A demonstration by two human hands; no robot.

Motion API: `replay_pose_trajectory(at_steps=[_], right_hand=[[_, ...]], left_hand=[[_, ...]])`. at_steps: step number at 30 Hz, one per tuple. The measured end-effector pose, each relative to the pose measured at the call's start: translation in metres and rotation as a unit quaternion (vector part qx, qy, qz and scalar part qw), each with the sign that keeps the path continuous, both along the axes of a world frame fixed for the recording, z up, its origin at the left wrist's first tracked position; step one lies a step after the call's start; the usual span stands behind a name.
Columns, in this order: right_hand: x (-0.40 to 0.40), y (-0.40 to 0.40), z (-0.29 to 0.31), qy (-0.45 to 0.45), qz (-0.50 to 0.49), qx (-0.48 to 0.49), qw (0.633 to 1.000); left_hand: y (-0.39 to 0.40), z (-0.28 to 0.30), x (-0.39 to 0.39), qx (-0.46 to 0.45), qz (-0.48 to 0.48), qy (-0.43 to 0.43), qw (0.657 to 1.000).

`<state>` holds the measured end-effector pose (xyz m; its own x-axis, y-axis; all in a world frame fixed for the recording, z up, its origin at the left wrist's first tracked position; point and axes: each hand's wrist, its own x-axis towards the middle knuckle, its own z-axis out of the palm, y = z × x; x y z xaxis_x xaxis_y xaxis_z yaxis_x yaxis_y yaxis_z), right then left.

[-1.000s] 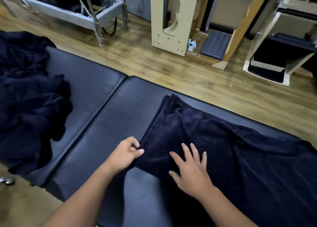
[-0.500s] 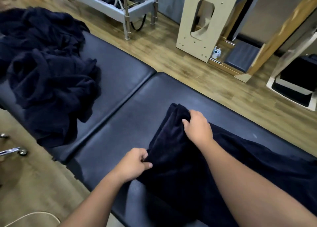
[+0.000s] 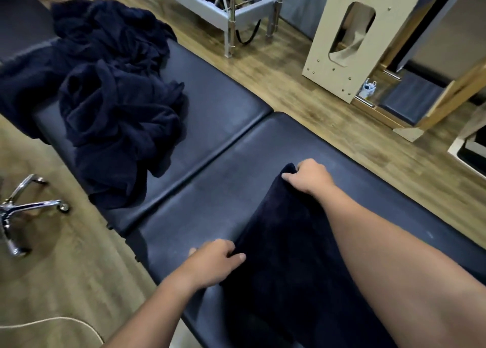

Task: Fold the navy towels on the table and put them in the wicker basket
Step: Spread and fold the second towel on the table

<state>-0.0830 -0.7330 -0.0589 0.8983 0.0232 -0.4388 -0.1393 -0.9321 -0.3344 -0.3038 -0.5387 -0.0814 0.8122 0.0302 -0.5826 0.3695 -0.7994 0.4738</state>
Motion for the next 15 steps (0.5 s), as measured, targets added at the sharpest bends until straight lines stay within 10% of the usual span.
replay_pose_trajectory(at_steps=[5,11,15], right_hand=[[0.017,0.012,0.000,-0.127,-0.082,0.129,0.980],[0.003,0.013,-0.006,-0.049,-0.008,0.103,0.993],[-0.028,-0.010,-0.004,-0.081,-0.001,0.108,0.991]], left_hand=[[0.006,0.007,0.005,0.051,0.050,-0.004,0.997],[-0.001,0.017,0.001,0.169,-0.016,0.025,0.985],[-0.037,0.022,0.006,0.247,-0.114,-0.145,0.951]])
